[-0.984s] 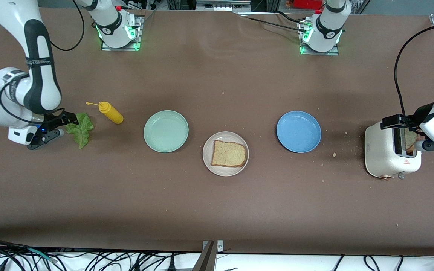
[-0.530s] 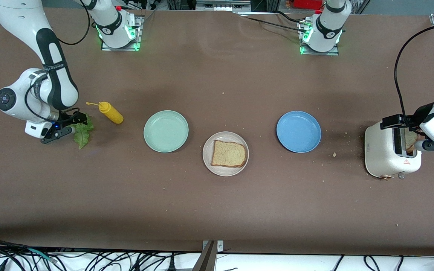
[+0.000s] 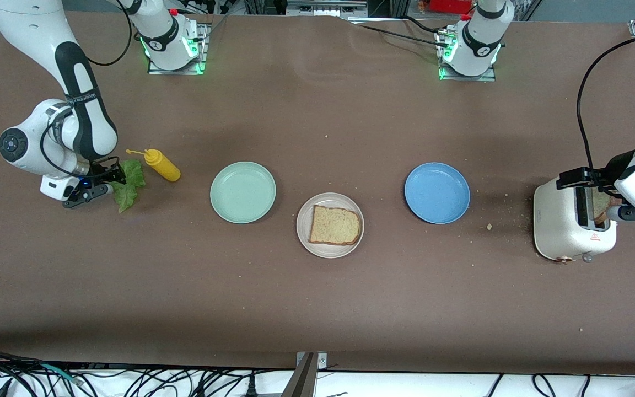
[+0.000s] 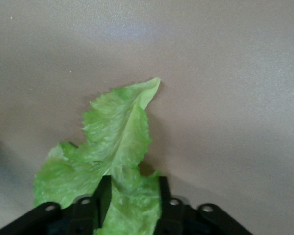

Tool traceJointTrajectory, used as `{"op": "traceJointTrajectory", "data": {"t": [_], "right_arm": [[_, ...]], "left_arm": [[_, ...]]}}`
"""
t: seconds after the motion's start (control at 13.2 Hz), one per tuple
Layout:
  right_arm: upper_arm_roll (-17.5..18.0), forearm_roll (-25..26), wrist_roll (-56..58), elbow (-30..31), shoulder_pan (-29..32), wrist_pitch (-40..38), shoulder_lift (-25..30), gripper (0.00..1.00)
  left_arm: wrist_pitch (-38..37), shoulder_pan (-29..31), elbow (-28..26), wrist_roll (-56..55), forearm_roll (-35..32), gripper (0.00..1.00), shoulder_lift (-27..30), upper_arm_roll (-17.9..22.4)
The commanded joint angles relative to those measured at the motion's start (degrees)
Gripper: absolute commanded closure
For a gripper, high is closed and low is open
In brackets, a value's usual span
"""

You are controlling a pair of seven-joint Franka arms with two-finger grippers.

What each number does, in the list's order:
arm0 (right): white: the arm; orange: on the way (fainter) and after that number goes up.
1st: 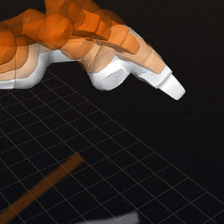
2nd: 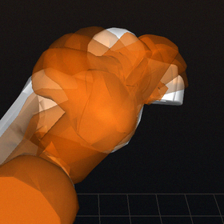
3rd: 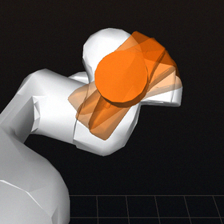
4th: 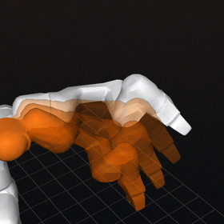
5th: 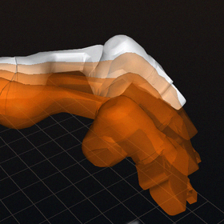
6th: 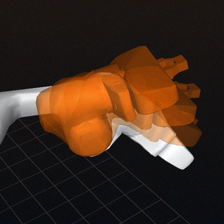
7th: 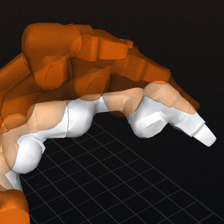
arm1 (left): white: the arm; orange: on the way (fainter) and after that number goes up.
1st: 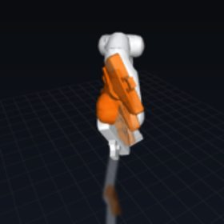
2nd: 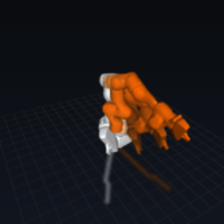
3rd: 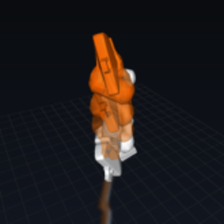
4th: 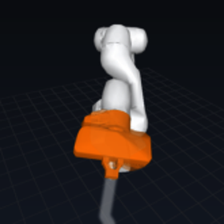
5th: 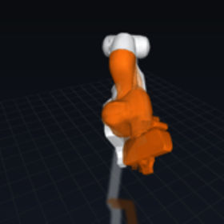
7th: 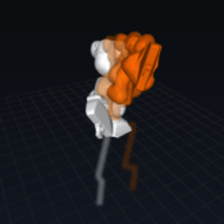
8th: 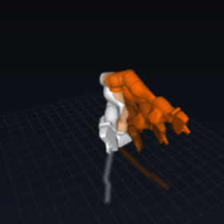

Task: Make sandwich in beige plate with both arms
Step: 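Lower the right gripper onto the lettuce leaf and grasp it, then lift the lettuce with the right gripper and carry it over the toast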

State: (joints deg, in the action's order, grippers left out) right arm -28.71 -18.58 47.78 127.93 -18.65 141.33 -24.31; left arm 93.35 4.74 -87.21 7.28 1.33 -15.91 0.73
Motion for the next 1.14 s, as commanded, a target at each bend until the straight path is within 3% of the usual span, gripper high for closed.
{"op": "traceJointTrajectory", "data": {"t": [0.0, 0.3, 0.61, 0.76, 1.06], "right_arm": [[1.2, 1.8, -0.8, 1.6, 1.2, 0.7, 1.7, 1.0], [1.0, 2.4, -0.1, 1.2, 1.2, 0.4, 2.8, 1.0], [0.6, 8.2, 0.5, -1.9, 2.1, -3.5, 7.1, 1.0], [-0.7, 9.8, 0.5, -6.2, 2.3, -11.6, 9.0, 1.0], [-1.4, 10.1, -3.2, -21.2, 2.5, -32.0, 10.8, 1.0]], "left_arm": [[-0.6, 0.3, -0.9, -0.6, -1.9, 0.0, 1.4, -0.6], [-0.5, 0.3, -0.9, -0.6, -1.9, 0.0, 1.4, -0.6], [-0.5, 0.3, -0.9, -0.6, -1.9, 0.0, 1.4, -0.6], [-0.5, 0.3, -0.9, -0.6, -1.9, 0.0, 1.4, -0.6], [-0.5, 0.3, -0.9, -0.6, -1.9, 0.0, 1.4, -0.6]]}}
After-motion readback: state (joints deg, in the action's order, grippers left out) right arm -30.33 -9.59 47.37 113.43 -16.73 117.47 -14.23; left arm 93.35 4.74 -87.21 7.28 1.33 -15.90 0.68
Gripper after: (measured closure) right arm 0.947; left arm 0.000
